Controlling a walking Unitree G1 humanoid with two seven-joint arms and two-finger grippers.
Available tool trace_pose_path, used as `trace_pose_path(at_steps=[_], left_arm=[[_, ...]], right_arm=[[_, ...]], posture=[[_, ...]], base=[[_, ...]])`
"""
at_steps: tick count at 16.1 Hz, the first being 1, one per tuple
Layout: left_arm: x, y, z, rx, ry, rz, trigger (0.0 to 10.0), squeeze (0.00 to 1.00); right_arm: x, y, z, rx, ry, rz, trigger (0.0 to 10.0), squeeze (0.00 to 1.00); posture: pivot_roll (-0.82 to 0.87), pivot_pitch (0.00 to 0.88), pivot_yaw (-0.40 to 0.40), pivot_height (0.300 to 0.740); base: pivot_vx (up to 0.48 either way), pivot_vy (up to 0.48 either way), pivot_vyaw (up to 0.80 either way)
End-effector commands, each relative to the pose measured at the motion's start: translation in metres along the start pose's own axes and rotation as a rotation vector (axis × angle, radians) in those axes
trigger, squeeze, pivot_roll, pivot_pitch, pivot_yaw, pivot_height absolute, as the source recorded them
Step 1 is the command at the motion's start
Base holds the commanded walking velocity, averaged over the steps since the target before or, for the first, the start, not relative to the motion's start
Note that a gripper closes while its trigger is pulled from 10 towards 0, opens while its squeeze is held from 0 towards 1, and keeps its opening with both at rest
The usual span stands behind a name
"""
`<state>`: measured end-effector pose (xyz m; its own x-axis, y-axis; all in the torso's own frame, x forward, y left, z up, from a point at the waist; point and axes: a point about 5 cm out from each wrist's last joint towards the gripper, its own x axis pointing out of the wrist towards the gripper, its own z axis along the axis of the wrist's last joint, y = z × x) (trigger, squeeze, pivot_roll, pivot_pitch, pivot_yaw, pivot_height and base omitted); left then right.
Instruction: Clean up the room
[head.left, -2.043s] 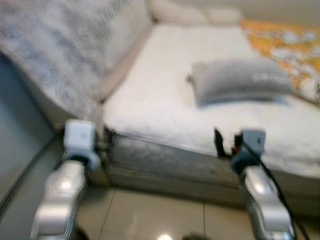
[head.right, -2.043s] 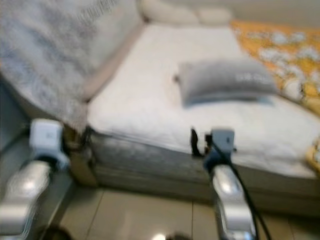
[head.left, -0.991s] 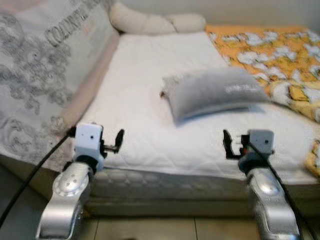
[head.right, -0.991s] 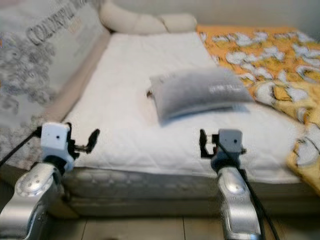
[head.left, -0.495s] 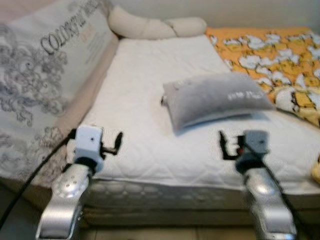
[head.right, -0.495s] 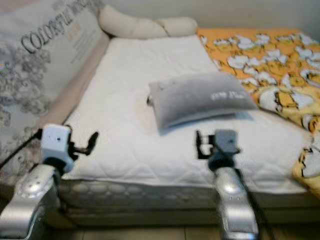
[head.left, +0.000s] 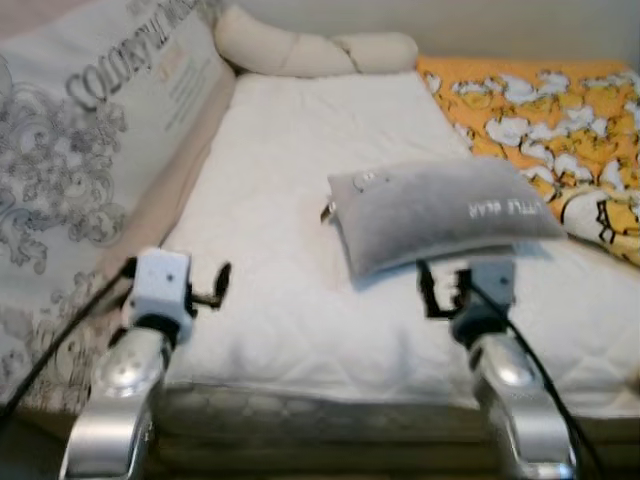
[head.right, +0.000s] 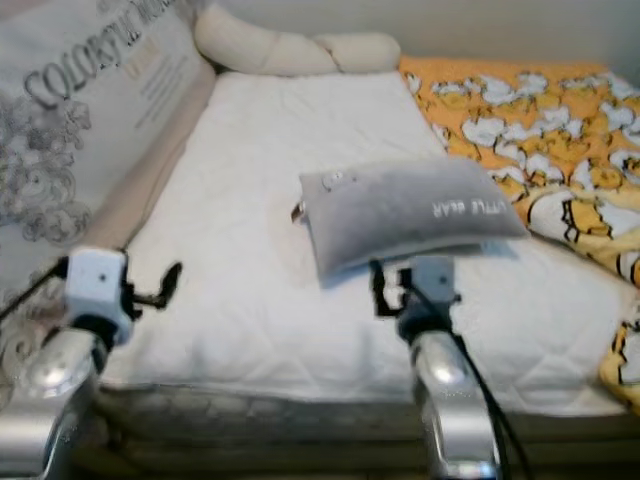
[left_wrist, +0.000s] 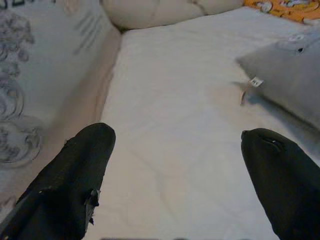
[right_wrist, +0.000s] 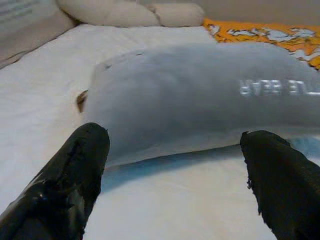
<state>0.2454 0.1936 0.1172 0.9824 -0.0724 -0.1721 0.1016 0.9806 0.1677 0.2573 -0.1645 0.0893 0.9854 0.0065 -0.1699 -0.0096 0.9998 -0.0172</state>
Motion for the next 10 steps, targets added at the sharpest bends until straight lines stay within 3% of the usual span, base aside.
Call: trace_pose_path(at_steps=[1, 10], left_arm=[[0.001, -0.0074, 0.002, -0.002, -0.008, -0.028, 10.0, 0.0], [0.0013, -0.0081, 0.002, 0.004, -0.007, -0.035, 10.0, 0.0]], right_arm=[[-0.0016, -0.011, -0.001, -0.002, 0.009, -0.033, 10.0, 0.0], [-0.0019, -0.0111, -0.0024, 0.0, 0.018, -0.033, 10.0, 0.0]], posture=[[-0.02, 0.0, 0.027, 0.74], [-0.02, 0.0, 0.028, 0.74]], base=[[0.315, 0.0, 0.0], [0.313, 0.0, 0.0]])
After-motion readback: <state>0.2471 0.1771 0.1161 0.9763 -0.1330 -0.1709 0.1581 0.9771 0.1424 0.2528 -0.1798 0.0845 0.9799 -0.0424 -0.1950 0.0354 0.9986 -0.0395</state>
